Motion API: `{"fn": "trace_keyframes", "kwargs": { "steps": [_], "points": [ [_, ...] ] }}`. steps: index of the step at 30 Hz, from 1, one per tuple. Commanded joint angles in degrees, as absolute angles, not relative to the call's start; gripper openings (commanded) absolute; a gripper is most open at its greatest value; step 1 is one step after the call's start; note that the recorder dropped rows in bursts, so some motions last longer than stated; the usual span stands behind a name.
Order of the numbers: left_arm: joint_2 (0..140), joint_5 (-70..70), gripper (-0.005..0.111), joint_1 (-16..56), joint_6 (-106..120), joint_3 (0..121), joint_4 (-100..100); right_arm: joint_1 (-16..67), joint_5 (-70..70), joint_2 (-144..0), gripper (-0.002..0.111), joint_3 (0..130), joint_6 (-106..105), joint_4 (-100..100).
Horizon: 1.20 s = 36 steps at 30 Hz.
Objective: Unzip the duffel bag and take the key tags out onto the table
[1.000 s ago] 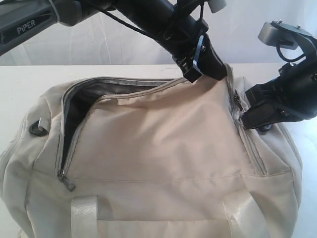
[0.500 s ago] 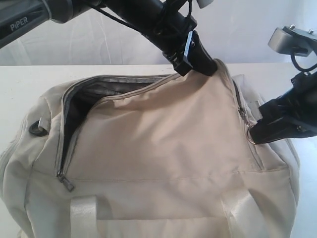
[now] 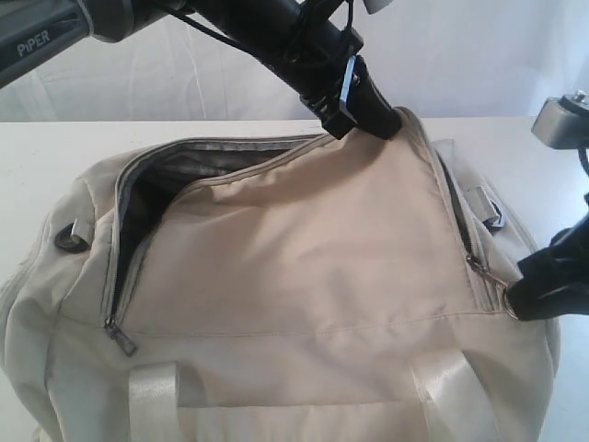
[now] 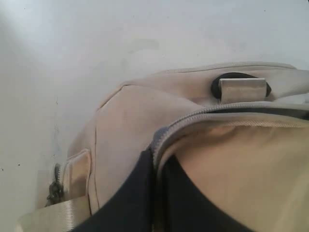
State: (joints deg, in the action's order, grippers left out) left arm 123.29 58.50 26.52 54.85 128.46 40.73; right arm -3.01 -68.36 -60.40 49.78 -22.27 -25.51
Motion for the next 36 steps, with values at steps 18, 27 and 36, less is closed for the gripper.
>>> {"fn": "trace_keyframes", "kwargs": {
  "steps": [18, 27, 36],
  "points": [
    [122.6, 58.1, 0.000, 25.9, 53.8, 128.7, 39.8, -3.3, -70.0, -54.3, 0.000, 43.9, -22.3, -23.7],
    [122.6, 58.3, 0.000, 25.9, 53.8, 128.7, 39.8, -3.3, -68.6, -54.3, 0.057, 43.9, -24.1, -24.8],
    [122.6, 61.1, 0.028, 25.9, 53.8, 128.7, 38.2, -3.3, -60.2, -54.3, 0.066, 50.1, -23.1, -24.9]
  ]
}}
